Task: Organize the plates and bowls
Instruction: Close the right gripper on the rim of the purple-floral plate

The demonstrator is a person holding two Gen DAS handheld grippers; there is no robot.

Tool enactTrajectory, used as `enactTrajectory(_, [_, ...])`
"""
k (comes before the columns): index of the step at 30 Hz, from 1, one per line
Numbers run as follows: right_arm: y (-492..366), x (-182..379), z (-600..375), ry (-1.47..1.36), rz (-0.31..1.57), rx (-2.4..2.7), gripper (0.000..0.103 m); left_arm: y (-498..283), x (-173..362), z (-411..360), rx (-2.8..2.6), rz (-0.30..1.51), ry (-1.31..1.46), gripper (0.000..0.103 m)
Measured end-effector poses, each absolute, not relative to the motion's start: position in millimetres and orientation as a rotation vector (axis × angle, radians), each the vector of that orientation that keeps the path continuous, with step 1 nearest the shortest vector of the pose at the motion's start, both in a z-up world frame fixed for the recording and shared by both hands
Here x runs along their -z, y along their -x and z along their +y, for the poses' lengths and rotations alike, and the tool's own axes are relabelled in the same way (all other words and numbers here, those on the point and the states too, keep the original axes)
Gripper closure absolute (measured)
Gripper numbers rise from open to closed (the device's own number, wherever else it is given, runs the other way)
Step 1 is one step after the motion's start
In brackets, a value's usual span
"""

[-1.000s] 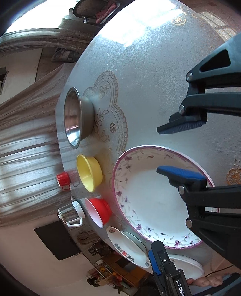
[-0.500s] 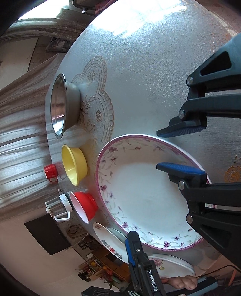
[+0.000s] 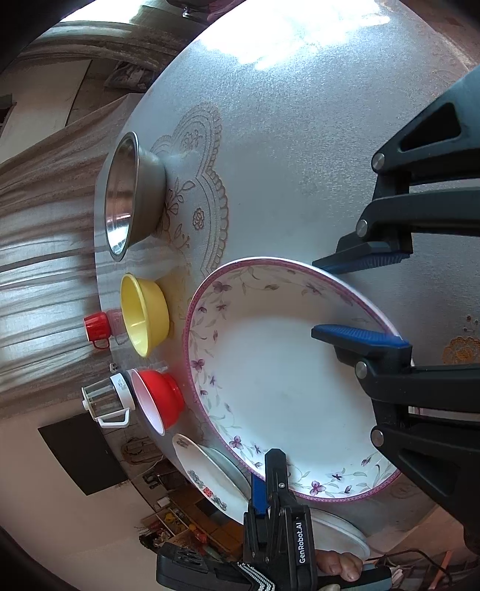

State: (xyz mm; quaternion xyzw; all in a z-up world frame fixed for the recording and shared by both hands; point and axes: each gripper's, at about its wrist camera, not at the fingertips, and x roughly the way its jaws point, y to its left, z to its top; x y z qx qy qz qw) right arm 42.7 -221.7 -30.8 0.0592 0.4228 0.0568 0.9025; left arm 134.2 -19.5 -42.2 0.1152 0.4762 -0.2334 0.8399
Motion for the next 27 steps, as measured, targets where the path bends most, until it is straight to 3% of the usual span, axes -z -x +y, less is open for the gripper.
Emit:
enactTrajectory(3, [-43, 31, -220, -0.099, 0.865, -0.118, 0.076, -137, 42, -14, 0.479, 1.007, -0.194, 0.074])
enactTrajectory(15, [-56, 24, -217, -0.066, 0.844, -0.115, 0.084, -151, 38, -7, 0.402, 0.966, -0.109, 0.074])
enactTrajectory(27, [-102, 32, -221, -0.107, 0.879, -0.096, 0.085, -177, 43, -11, 0.331, 0.991, -0.082, 0.074])
